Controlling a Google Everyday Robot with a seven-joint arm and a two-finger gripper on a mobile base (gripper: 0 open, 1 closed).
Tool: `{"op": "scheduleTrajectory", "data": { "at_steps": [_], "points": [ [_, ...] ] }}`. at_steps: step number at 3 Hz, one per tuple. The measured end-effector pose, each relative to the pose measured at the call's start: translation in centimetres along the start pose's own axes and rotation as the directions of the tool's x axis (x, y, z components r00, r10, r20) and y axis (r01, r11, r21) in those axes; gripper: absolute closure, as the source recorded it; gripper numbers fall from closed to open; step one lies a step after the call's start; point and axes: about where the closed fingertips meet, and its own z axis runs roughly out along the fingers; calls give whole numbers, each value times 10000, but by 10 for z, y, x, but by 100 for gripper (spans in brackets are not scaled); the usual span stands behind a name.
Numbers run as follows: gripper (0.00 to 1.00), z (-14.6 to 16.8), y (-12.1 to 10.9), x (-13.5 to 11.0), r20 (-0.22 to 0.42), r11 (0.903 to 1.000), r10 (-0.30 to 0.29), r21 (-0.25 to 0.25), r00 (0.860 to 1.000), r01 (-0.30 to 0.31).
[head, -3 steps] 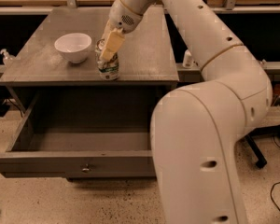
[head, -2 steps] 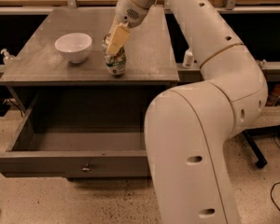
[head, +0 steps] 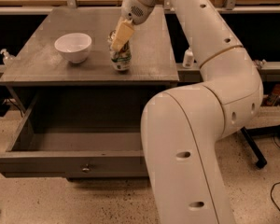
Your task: Pick 7up can from top drawer and place on counter
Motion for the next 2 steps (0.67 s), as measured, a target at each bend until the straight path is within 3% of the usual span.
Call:
{"op": "scheduleTrajectory", "data": {
  "at_steps": [1, 2],
  "points": [
    [51, 0, -7, 6, 169, 9989, 419, 189, 9990, -422],
    [20, 6, -11, 5, 254, 9986, 456, 253, 9986, -463]
  ]
}}
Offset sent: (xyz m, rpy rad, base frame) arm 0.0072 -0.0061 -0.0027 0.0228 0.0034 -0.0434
